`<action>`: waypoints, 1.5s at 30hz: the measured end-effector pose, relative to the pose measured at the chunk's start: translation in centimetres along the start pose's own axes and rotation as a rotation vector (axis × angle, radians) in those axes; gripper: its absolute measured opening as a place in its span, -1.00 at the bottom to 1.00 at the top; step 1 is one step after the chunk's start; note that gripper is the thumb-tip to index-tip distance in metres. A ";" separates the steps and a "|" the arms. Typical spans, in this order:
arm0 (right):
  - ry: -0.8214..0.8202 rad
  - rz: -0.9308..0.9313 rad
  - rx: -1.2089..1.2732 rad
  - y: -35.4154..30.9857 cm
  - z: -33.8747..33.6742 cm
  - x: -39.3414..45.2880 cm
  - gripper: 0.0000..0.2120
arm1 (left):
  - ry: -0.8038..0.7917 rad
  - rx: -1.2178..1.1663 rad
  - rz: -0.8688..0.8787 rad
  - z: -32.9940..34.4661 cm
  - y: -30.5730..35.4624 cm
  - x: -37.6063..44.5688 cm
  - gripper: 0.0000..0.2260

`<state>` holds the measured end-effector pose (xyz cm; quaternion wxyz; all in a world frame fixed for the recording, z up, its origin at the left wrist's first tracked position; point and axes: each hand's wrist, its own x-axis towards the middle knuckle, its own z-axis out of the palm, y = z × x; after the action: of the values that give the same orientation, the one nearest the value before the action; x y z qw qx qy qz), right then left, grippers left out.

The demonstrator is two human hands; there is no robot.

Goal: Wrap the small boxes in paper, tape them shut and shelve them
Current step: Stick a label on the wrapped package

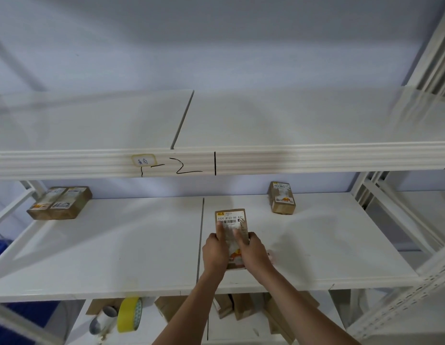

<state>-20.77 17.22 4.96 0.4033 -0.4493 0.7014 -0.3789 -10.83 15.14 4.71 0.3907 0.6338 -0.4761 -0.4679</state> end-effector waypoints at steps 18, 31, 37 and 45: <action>0.239 -0.109 0.149 -0.8 -2.8 0.9 -0.83 | -0.219 -0.230 0.028 -1.7 0.2 0.8 -0.53; -0.023 0.108 0.142 -0.5 -0.8 0.0 -0.50 | -0.245 -0.271 -0.200 -0.6 0.3 0.9 -0.60; 0.023 0.061 0.155 0.5 0.1 0.3 -0.53 | -0.156 -0.219 -0.074 0.0 -0.6 0.9 -0.58; -0.025 0.220 0.305 0.6 -0.6 1.2 -0.57 | -0.223 -0.249 -0.131 -0.4 -0.3 1.0 -0.41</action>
<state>-21.85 16.37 4.39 0.5143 -0.3085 0.6757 -0.4287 -10.29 14.25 4.32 0.3796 0.5543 -0.4123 -0.6153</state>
